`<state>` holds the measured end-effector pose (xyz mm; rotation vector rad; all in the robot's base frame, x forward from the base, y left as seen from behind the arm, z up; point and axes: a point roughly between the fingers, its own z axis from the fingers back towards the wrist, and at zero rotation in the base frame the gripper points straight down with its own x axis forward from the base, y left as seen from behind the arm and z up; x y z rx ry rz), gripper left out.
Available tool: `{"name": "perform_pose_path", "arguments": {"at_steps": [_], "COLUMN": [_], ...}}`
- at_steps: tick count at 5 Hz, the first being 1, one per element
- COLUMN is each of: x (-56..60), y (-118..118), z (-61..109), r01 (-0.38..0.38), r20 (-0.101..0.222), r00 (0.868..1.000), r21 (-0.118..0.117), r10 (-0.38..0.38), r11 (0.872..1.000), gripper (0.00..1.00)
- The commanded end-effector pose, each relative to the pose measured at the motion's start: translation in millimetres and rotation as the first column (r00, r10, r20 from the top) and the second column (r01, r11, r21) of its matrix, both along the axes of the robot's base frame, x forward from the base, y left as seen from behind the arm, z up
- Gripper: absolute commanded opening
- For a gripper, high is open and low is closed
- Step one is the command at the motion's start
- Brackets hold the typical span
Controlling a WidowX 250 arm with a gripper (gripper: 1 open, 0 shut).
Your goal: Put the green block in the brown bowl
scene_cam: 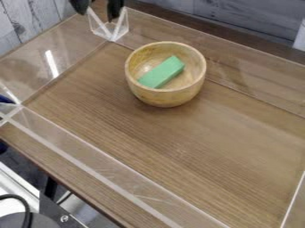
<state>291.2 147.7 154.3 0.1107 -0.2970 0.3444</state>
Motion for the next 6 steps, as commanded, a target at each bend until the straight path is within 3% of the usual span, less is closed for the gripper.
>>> {"name": "perform_pose_path", "arguments": {"at_steps": [1, 3, 6], "x": [5.3, -1.5, 9.5], "y": [3.9, -4.0, 14.9], "z": [14.0, 0.0, 18.2], "r01": [0.053, -0.046, 0.01], "r20": [0.016, 0.117, 0.196], "r00": [0.998, 0.992, 0.98], "r21": [0.018, 0.023, 0.038], "r10": [-0.053, 0.043, -0.017], "r11": [0.998, 0.999, 0.999], "gripper": [1.0, 1.0, 1.0]}}
